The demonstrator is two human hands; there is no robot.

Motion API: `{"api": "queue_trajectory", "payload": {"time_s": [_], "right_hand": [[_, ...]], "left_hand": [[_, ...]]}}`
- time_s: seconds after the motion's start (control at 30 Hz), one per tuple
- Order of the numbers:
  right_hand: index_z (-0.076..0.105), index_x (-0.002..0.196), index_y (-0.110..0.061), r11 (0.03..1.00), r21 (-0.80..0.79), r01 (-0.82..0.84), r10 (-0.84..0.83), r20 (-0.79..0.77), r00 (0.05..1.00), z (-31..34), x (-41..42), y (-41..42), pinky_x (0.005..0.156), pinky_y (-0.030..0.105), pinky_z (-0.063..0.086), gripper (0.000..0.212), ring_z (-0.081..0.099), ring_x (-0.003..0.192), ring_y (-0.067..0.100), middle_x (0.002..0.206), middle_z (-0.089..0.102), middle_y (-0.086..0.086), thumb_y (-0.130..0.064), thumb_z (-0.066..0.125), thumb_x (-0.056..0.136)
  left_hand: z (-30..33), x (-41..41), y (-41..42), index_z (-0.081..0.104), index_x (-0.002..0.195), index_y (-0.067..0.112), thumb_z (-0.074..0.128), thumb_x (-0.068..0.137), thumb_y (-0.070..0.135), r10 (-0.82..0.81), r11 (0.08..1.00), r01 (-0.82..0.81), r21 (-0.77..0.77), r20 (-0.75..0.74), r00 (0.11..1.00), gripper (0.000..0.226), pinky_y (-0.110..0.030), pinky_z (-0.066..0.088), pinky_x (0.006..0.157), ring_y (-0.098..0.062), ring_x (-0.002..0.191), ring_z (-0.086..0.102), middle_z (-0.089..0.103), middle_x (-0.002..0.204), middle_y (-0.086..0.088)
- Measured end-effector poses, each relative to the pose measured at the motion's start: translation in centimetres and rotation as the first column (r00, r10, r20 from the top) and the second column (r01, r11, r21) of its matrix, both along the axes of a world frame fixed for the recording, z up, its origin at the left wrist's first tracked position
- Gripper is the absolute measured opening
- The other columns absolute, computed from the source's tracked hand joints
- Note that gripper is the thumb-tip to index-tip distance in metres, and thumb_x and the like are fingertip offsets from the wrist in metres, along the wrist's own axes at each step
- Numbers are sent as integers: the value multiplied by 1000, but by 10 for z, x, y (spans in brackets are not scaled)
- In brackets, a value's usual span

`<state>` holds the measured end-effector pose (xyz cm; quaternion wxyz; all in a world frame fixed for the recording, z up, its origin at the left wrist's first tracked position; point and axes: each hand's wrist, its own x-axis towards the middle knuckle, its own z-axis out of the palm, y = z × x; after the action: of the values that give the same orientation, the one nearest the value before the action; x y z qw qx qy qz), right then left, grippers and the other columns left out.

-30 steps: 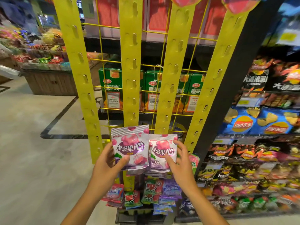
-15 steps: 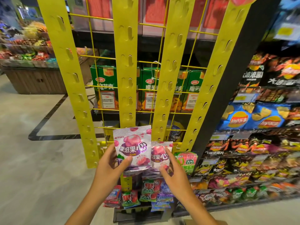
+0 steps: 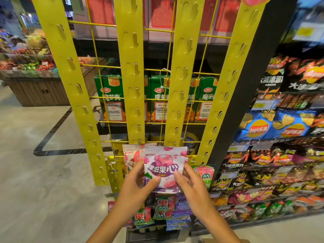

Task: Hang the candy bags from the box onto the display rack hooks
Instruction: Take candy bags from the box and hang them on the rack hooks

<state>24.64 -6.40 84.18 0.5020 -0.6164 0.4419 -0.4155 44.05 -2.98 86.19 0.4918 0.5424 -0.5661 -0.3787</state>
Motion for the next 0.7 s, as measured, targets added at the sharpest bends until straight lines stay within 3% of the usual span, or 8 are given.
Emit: {"api": "queue_trajectory", "payload": {"time_s": [0.07,0.13,0.27,0.4,0.47,0.57,0.63,0.7], "right_hand": [[59,129,-33,997,-63,53,-53,9,999,5,2,2,96,23,52,35,67,107,2,112,72,-12,-40,63,95],[66,119,-26,988,-106,113,-107,61,992,7,-2,4,86,26,55,23,72,93,7,97,74,-8,-26,63,96],[66,121,-27,990,-85,113,-106,82,991,6,-17,2,85,26,55,25,71,93,11,96,74,-10,-23,64,96],[68,109,-24,989,-97,111,-104,69,992,3,-30,-6,77,18,54,16,71,84,7,86,74,-12,-17,64,96],[68,95,-21,986,-117,122,-115,65,991,3,-32,-8,69,15,50,5,66,73,12,75,69,-7,-17,64,95],[70,98,-18,984,-123,131,-125,61,990,-1,-34,-13,77,29,54,10,65,85,32,85,67,18,-26,66,94],[71,101,-21,986,-117,121,-113,69,991,-3,-35,-15,80,30,55,12,66,91,32,93,67,23,-28,67,93],[71,104,-23,985,-121,120,-112,71,991,-1,-35,-18,77,22,56,12,68,92,28,95,69,20,-26,66,94]], "left_hand": [[4,-9,-3,50,124,46,74,88,25,-28,1000,29,-12,48,998,48,-6,45,91,16,112,57,64,116,35],[9,-12,-8,46,118,54,73,85,35,-20,1000,20,-10,58,998,47,-3,44,88,24,108,52,60,115,38],[29,-6,-28,58,125,36,71,89,28,24,992,-20,-125,29,999,39,-18,51,97,2,115,60,65,121,17],[55,-8,-50,52,137,26,66,94,25,-23,974,35,-226,56,998,45,-21,44,105,-2,129,53,58,136,15],[60,-10,-59,49,139,25,65,95,24,-42,976,58,-210,79,996,47,-17,44,104,0,127,53,57,137,13],[63,-14,-67,48,139,23,66,95,22,-87,985,93,-145,51,995,48,-13,47,95,1,113,60,60,128,8],[61,-15,-70,53,134,23,65,95,23,-90,989,94,-114,38,995,41,-13,48,92,0,107,62,62,122,3],[60,-16,-71,60,126,22,63,96,27,-97,991,101,-91,52,994,31,-15,49,92,0,106,62,65,117,3]]}}
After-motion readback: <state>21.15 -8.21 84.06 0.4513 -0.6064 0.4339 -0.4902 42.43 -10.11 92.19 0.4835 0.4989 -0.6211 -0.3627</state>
